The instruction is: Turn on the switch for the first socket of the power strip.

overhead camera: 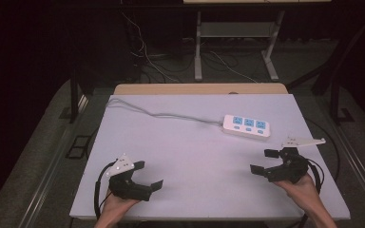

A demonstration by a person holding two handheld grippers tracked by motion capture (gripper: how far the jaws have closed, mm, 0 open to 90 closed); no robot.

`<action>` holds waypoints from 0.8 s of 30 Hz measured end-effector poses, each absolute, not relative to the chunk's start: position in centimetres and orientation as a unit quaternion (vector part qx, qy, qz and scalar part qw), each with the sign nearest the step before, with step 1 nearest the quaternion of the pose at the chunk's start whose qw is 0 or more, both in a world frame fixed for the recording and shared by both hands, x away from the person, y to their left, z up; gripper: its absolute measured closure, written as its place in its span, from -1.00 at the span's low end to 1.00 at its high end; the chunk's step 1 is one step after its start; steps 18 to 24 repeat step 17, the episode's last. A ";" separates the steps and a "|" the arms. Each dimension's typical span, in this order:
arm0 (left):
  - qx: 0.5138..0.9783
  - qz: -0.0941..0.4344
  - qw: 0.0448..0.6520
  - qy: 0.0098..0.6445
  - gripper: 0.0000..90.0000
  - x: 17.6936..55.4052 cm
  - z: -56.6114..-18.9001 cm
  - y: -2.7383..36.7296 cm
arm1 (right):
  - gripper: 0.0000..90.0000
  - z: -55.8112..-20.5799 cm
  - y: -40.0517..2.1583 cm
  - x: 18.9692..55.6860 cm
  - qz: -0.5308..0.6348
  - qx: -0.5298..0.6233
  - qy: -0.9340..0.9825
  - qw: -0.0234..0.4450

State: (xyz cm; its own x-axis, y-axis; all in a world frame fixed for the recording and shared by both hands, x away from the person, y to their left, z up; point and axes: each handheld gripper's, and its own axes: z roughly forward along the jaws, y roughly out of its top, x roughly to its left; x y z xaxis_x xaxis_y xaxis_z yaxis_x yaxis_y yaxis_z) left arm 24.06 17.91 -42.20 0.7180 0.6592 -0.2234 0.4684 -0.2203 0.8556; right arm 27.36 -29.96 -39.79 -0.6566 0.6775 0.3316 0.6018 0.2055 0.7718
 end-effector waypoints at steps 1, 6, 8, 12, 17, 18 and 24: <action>0.775 0.093 0.508 0.364 -1.00 24.1 -42.2 17.9 | -1.00 -40.0 -29.9 27.2 0.476 0.412 0.776 0.039; 0.777 0.092 0.506 0.363 -1.00 24.1 -42.2 17.9 | -1.00 -40.8 -29.7 26.4 0.478 0.406 0.778 0.041; 0.777 0.091 0.506 0.363 -1.00 24.1 -42.2 17.9 | -1.00 -41.1 -29.7 26.1 0.484 0.404 0.775 0.037; 0.778 0.089 0.505 0.363 -1.00 24.1 -42.2 17.9 | -1.00 -41.7 -29.5 25.7 0.478 0.400 0.781 0.041; 0.777 0.087 0.505 0.365 -1.00 24.1 -42.3 17.9 | -0.99 -42.4 -29.4 25.3 0.475 0.397 0.784 0.047; 0.777 0.087 0.505 0.365 -1.00 24.1 -42.3 17.9 | -0.99 -42.4 -29.4 25.3 0.475 0.397 0.784 0.047; 0.777 0.087 0.505 0.365 -1.00 24.1 -42.3 17.9 | -0.99 -42.4 -29.4 25.3 0.475 0.397 0.784 0.047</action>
